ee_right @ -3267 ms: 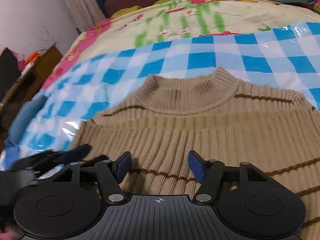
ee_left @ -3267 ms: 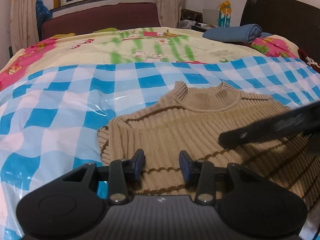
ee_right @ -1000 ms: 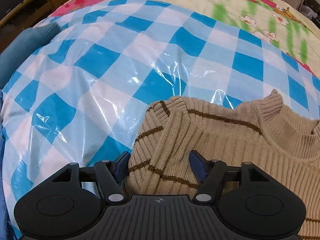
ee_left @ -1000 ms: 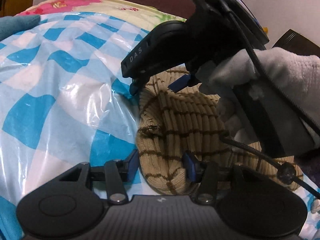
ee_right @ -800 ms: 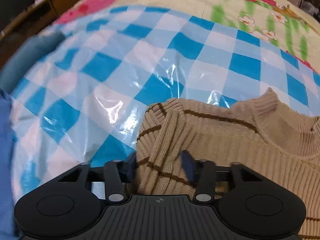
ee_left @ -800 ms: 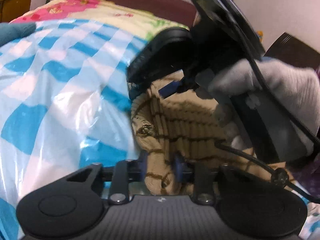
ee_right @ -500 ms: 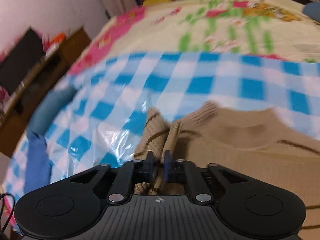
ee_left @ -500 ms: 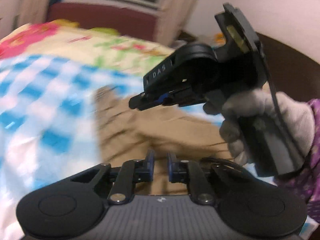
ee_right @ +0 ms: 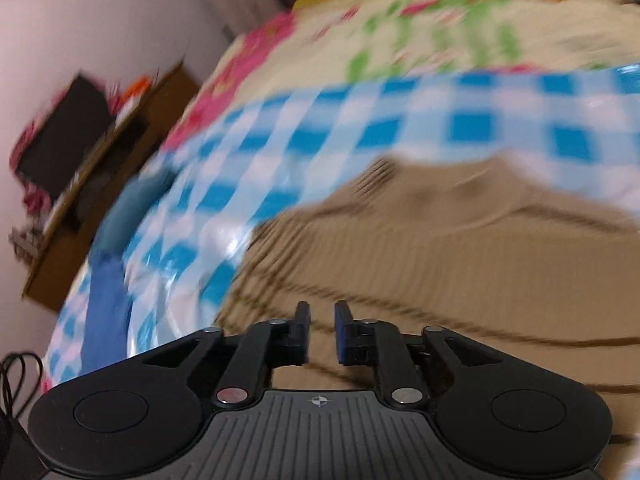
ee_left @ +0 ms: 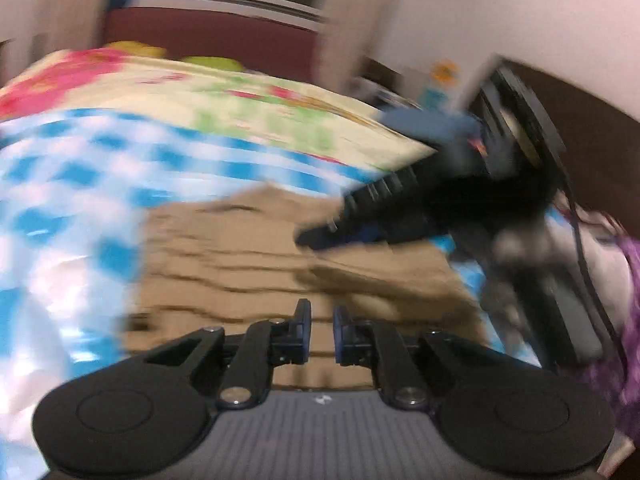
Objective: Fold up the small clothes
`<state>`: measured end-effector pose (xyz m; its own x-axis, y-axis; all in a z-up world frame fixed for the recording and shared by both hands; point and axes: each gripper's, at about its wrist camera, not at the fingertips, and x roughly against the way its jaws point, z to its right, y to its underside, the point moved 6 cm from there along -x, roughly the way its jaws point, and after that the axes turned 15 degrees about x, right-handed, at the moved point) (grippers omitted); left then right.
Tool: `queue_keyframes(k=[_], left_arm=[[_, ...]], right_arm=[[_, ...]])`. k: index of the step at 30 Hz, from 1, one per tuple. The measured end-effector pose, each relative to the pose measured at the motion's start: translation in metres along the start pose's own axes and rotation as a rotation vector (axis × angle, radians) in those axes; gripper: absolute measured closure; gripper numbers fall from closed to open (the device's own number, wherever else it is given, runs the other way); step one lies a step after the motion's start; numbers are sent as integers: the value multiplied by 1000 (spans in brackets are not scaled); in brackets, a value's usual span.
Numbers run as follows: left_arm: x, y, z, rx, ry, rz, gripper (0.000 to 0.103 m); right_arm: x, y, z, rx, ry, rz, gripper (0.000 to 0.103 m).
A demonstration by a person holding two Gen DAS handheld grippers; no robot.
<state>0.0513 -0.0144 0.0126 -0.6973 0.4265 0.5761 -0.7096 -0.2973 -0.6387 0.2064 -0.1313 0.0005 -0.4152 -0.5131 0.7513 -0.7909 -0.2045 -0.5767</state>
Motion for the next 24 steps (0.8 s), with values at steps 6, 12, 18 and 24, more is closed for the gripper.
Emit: queue_keyframes(k=[6, 12, 18, 24], left_arm=[[10, -15, -64, 91, -175, 118, 61], [-25, 8, -90, 165, -198, -16, 57], [-34, 21, -86, 169, -203, -37, 45], [-43, 23, -73, 118, -192, -33, 54]], right_arm=[[-60, -25, -53, 60, 47, -97, 51], [-115, -34, -71, 132, 171, -217, 35], [-141, -30, -87, 265, 283, -273, 23], [-134, -28, -73, 264, 258, -245, 48]])
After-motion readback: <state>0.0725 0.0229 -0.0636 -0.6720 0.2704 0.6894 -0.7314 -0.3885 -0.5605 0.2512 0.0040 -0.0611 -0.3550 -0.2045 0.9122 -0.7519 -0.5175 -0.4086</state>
